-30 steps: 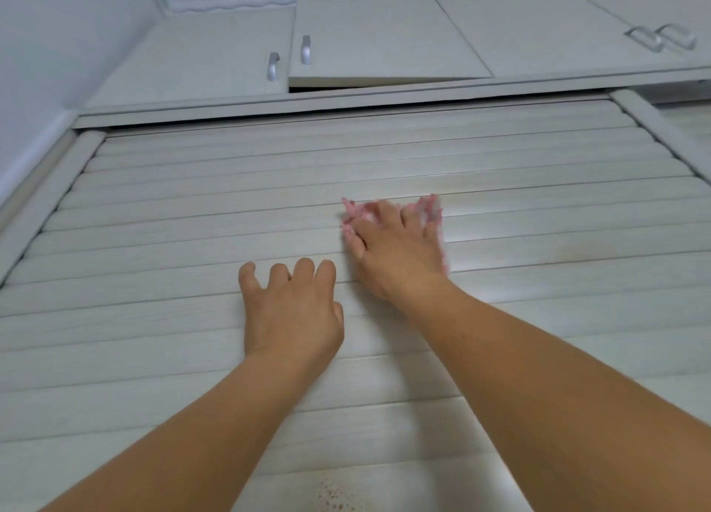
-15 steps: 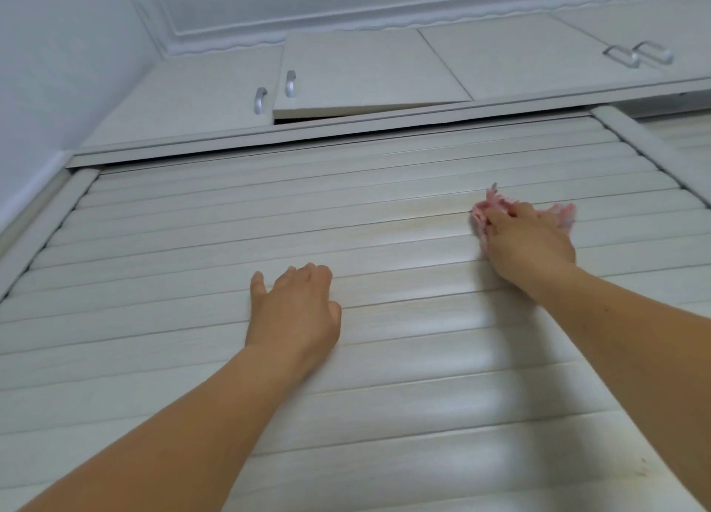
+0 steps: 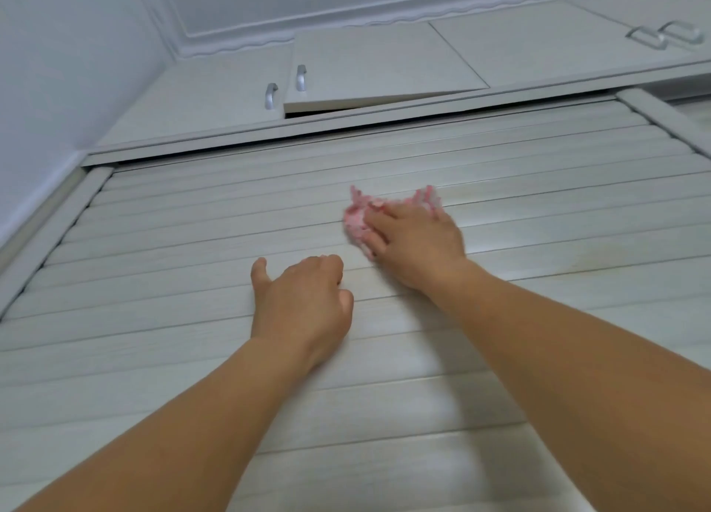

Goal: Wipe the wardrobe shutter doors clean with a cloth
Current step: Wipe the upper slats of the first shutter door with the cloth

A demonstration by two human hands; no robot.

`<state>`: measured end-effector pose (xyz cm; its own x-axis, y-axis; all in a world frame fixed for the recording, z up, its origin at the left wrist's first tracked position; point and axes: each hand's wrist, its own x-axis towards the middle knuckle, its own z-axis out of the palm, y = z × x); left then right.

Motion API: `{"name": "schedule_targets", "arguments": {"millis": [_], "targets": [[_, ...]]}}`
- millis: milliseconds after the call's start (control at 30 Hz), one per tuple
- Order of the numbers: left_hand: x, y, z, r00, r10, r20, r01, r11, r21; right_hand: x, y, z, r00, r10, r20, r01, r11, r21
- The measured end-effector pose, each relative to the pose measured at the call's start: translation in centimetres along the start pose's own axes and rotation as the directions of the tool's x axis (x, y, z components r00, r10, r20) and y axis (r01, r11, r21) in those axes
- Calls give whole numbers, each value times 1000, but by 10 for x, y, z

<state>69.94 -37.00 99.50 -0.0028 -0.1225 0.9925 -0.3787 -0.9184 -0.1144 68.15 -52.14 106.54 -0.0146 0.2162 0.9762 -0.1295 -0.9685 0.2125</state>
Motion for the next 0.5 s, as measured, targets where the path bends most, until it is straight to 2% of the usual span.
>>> {"name": "schedule_targets", "arguments": {"millis": [167, 300, 400, 500], "targets": [[3, 0, -2, 1000, -14, -7, 14, 1000, 14, -17, 67, -23, 965, 261, -4, -260, 960, -100], [2, 0, -1, 1000, -10, -18, 11, 1000, 11, -25, 97, -33, 863, 502, -44, -504, 855, -121], [1, 1, -1, 1000, -12, -18, 12, 1000, 10, -14, 74, -28, 884, 465, -43, -466, 868, -172], [0, 1, -1, 1000, -6, -12, 7, 1000, 17, -2, 32, -11, 956, 284, -80, -287, 958, -29]]}}
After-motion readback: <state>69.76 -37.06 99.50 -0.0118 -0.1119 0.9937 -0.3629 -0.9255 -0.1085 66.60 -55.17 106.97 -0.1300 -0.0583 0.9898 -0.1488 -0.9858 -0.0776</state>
